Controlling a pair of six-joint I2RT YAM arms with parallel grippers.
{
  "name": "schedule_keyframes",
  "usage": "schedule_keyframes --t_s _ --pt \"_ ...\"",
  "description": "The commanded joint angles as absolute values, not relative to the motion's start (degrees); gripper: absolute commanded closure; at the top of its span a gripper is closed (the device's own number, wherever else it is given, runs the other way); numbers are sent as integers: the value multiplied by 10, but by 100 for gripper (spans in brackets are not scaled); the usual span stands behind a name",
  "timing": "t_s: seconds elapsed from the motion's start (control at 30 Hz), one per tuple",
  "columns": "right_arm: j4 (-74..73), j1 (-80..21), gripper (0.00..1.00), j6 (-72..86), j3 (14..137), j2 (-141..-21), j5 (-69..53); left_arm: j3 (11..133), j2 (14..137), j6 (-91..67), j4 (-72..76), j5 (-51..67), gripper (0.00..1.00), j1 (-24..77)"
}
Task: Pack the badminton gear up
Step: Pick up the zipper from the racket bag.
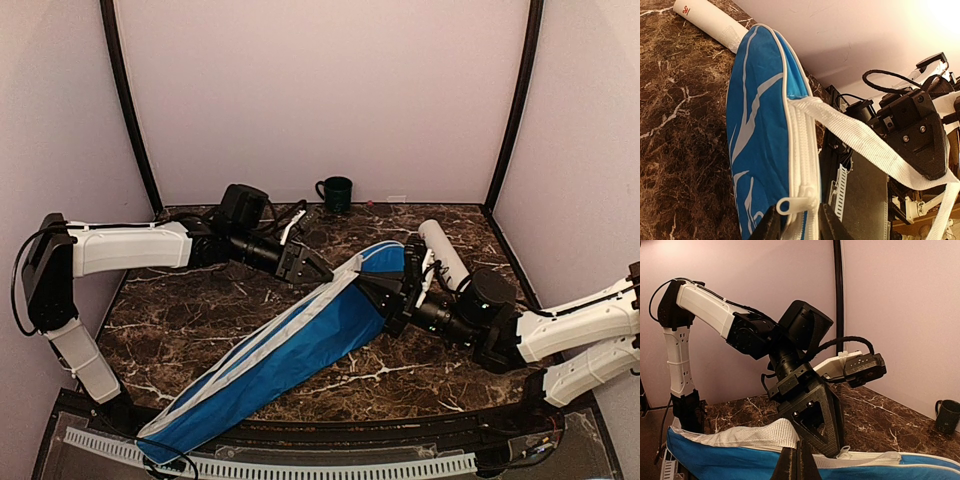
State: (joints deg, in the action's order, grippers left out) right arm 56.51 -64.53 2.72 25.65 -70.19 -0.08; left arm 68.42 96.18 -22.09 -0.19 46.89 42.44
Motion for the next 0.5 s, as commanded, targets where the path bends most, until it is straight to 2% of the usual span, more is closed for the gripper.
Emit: schedule_keyframes --t_s 0.0,0.47 --pt "581 -649 100 32 271 -704 -9 688 932 -215 3 466 73 428" --pt "580 -649 100 35 272 -706 -14 686 926 -215 10 457 74 425"
